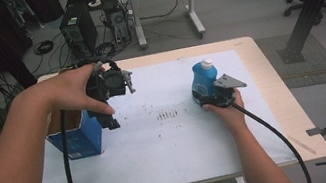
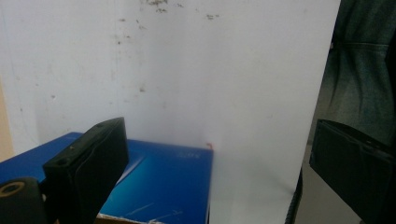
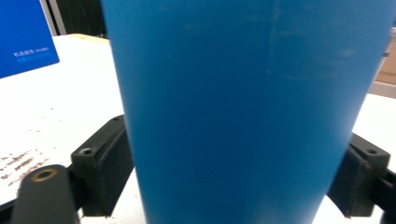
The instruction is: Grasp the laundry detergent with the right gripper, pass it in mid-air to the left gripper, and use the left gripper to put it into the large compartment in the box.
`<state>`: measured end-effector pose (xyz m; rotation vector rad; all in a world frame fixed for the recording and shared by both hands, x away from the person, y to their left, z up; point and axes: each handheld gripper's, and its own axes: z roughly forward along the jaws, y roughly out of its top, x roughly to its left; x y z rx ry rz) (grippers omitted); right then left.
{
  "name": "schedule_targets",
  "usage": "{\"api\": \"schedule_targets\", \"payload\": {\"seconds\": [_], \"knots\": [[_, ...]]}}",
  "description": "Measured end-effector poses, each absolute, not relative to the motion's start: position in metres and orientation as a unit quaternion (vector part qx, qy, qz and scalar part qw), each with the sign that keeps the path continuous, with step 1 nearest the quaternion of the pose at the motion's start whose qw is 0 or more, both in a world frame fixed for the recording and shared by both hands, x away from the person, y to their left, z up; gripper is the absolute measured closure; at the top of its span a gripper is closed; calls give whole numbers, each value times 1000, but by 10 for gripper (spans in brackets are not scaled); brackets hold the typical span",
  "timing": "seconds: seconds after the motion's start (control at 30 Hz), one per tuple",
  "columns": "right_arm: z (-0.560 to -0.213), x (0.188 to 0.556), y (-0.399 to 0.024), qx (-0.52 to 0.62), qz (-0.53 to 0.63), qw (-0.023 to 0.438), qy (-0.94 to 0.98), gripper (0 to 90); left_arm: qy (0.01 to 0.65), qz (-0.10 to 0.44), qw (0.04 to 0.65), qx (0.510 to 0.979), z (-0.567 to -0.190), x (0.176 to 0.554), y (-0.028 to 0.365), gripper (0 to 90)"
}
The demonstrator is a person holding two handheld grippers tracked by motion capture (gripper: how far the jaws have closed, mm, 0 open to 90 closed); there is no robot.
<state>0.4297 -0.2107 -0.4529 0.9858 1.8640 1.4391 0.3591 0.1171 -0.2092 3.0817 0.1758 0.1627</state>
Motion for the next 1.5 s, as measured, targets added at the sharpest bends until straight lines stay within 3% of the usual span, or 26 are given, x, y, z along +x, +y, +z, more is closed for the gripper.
{"api": "schedule_targets", "payload": {"seconds": [0.6,0.87,1.5], "knots": [[-454,431,-211,361,542,289,702,269,57,51,21,997,-211,361,115,51],[-452,431,-209,348,546,293,704,378,57,50,23,997,-213,361,116,51],[-453,430,-209,351,546,293,702,442,58,49,21,997,-213,361,114,51]]}}
